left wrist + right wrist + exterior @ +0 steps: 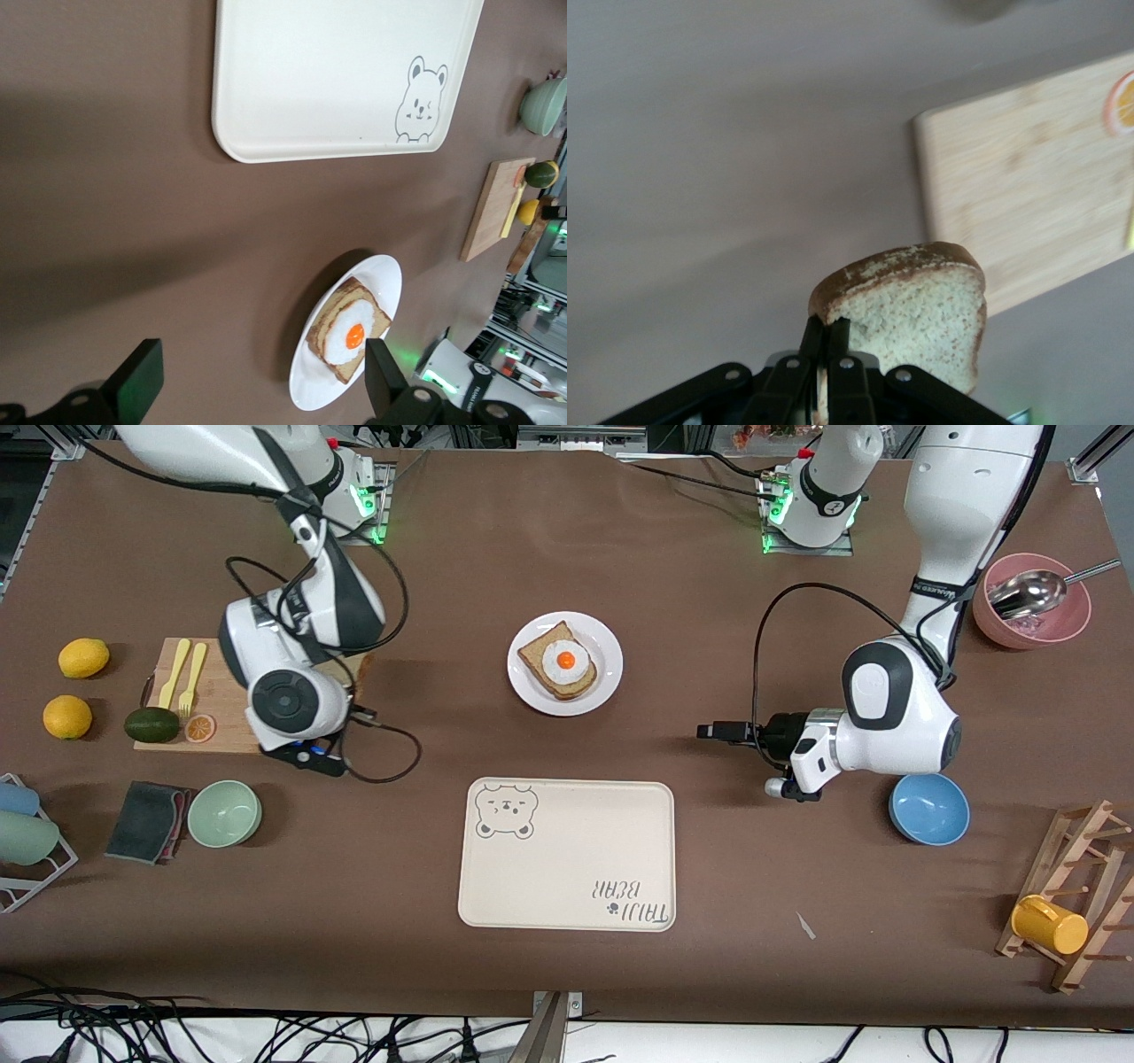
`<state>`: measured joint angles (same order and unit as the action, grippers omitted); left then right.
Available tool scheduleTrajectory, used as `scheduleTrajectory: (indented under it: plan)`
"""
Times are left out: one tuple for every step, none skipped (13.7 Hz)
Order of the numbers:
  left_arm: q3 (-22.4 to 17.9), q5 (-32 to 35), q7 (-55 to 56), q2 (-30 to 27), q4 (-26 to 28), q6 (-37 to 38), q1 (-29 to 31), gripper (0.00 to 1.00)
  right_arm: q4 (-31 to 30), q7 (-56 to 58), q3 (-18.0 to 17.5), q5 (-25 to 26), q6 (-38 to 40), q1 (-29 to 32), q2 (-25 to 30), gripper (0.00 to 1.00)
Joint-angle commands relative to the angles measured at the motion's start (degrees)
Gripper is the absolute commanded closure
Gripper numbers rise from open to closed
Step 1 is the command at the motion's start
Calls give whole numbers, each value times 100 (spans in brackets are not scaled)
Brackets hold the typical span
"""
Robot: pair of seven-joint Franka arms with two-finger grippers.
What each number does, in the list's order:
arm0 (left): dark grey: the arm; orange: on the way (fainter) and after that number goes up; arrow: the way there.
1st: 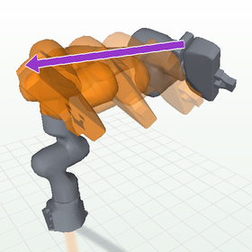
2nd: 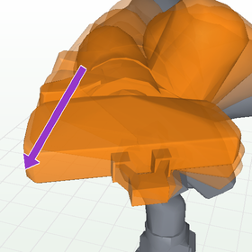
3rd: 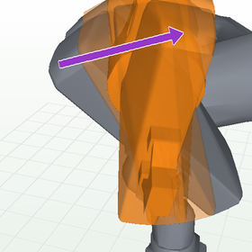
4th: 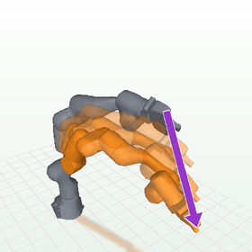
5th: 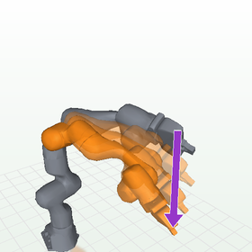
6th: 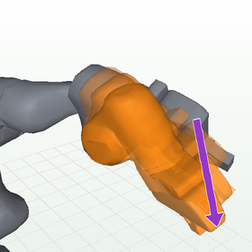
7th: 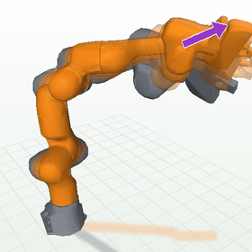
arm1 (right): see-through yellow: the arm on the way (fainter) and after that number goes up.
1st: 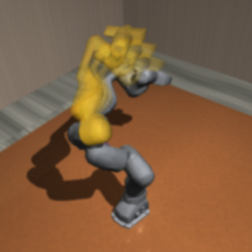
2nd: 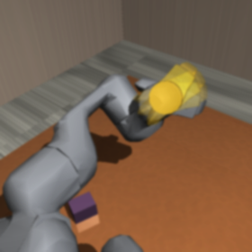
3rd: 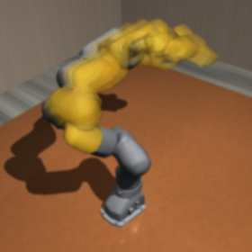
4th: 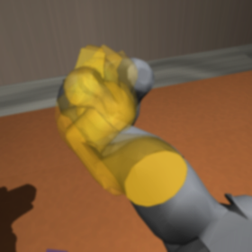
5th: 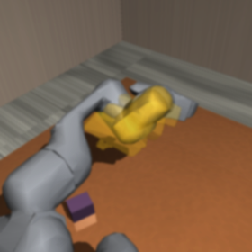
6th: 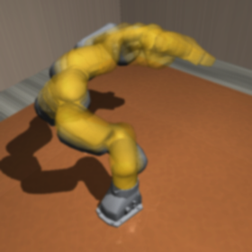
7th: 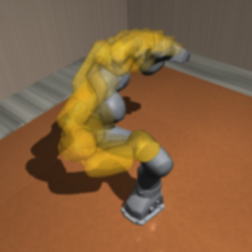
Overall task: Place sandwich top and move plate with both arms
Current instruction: 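Lower the bread onto the egg toast while the left gripper reaches the plate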
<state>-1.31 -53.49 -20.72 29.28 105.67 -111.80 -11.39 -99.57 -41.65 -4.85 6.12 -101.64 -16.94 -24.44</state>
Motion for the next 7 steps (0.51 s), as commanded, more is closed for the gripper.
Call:
scheduleTrajectory:
  plan:
    - [112,-528,-632,-2,190,44,-47,0,473,-474,19,-400,250,-588,-113,100]
    - [131,-739,-1018,-10,313,18,-56,0,561,-667,19,-619,242,-791,-201,100]
    - [148,-828,-1239,-10,401,9,-56,0,658,-991,19,-856,198,-993,-306,100]
    - [157,-873,-1328,-19,489,9,-56,1,754,-1256,19,-998,171,-1291,-446,100]
    - [218,-1013,-1512,-37,621,9,-56,4,1025,-1598,28,-1017,162,-1590,-656,100]
    - [254,-1231,-1705,-54,796,-8,-47,14,1367,-1897,19,-1034,171,-1758,-893,100]
    - [254,-1416,-1803,-63,893,-17,-47,18,1631,-2178,10,-1043,162,-1899,-1070,100]
